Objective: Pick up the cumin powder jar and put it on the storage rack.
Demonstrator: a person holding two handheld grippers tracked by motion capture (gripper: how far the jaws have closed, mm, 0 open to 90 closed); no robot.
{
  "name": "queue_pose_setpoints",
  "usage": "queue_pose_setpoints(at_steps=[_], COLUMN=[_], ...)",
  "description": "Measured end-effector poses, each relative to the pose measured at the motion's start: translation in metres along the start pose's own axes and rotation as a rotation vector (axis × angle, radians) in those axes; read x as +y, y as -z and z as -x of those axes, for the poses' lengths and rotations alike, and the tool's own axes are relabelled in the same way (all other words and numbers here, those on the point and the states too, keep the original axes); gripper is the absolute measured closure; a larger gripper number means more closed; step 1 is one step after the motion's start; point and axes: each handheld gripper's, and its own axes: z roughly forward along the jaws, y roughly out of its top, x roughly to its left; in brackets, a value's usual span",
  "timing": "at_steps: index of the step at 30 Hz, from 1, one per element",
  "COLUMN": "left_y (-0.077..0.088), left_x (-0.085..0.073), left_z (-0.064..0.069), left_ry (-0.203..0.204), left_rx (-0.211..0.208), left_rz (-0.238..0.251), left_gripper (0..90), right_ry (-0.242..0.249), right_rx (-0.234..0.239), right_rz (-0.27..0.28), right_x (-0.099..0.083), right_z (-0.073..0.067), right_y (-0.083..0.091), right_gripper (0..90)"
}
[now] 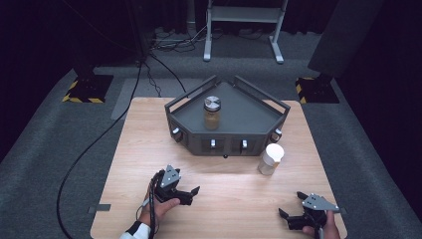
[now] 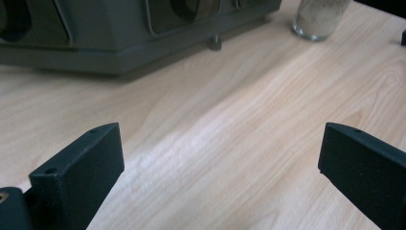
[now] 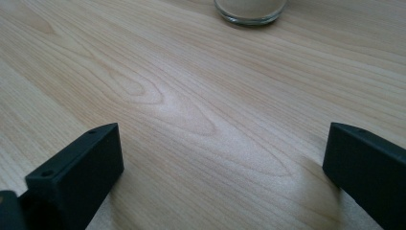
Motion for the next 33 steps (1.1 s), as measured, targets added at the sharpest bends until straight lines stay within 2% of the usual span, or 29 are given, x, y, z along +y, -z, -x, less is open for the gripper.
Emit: queue_pose_setpoints(at_steps=[11,29,33], left_y=[-0.008,-0.010,-0.010], left_x=[-0.008,-0.018,-0.021], left_z=[0.006,0.012,0.015], left_ry=[-0.041,-0.078,-0.095], left_rx=[0.003,0.015,0.020], left_rz=[-0.071,-0.112,-0.107], left_gripper=[1.7,1.7,1.6], right_ry=[0.000,0.000,0.000], right_rx=[0.000,0.000,0.000], right_rz=[0.000,0.000,0.000], right_x=[0.000,0.000,0.000], right_z=[0.000,0.000,0.000], right_y=[0.000,0.000,0.000], right_gripper=[0.0,0.0,0.0])
